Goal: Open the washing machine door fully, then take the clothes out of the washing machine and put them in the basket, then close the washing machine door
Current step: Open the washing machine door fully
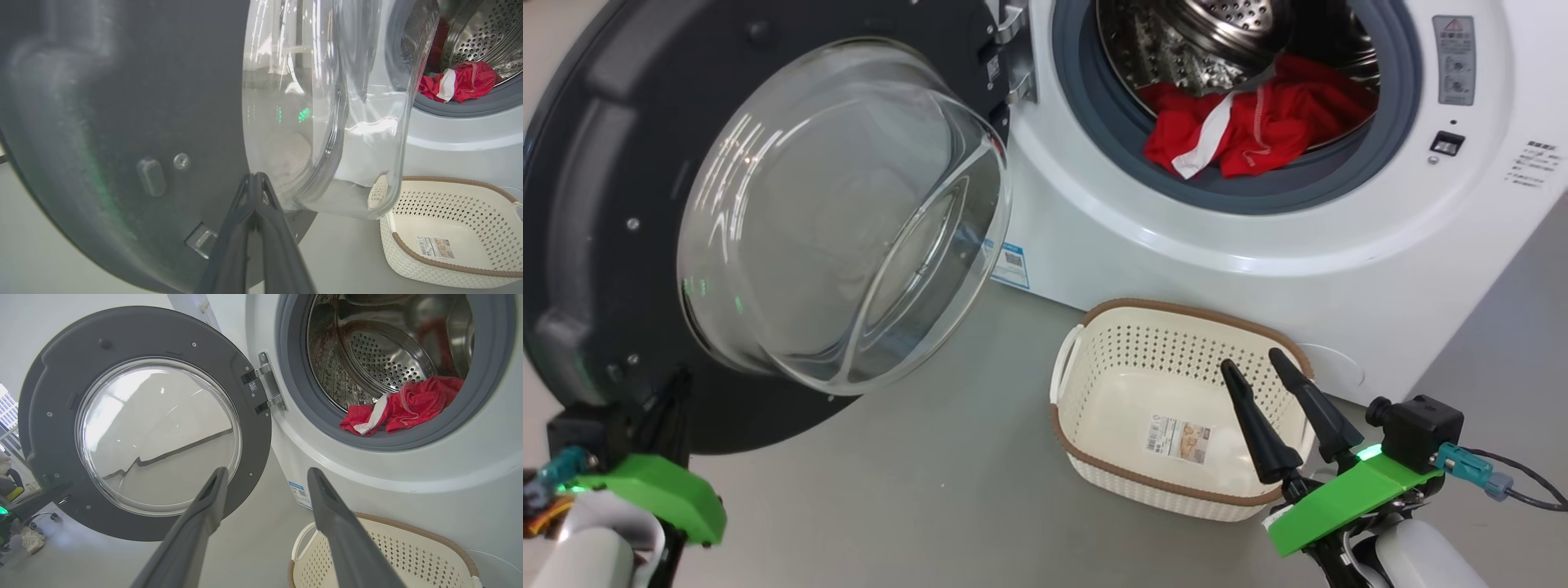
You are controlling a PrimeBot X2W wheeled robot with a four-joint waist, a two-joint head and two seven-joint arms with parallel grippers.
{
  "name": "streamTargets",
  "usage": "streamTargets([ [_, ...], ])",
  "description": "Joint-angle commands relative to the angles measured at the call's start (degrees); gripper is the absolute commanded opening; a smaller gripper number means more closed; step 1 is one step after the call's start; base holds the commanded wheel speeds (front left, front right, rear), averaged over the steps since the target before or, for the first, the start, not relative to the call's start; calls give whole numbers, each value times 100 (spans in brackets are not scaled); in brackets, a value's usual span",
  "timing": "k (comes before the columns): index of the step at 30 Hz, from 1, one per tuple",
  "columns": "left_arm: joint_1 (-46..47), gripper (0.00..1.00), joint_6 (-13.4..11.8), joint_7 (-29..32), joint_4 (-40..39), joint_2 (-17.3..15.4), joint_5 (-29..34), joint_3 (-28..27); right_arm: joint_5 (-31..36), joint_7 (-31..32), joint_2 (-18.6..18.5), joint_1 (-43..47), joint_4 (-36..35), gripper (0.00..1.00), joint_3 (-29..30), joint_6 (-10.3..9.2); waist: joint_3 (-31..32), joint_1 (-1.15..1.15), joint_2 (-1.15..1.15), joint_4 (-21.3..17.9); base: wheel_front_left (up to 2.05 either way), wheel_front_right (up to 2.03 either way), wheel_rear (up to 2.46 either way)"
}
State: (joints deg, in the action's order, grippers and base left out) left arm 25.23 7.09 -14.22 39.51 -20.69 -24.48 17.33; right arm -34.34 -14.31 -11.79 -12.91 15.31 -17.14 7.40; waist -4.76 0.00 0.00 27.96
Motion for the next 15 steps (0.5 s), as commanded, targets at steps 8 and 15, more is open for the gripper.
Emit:
streamTargets([
  [8, -513, 10, -249, -76, -1052, -129, -11, -280, 7, -69, 34, 49, -132, 100, -57, 9, 206, 0, 0, -317, 0, 0, 0],
  [15, -989, 100, -419, 9, -1880, -14, -49, -203, 17, -69, 4, 94, -131, 100, -47, 9, 314, 0, 0, -643, 0, 0, 0],
])
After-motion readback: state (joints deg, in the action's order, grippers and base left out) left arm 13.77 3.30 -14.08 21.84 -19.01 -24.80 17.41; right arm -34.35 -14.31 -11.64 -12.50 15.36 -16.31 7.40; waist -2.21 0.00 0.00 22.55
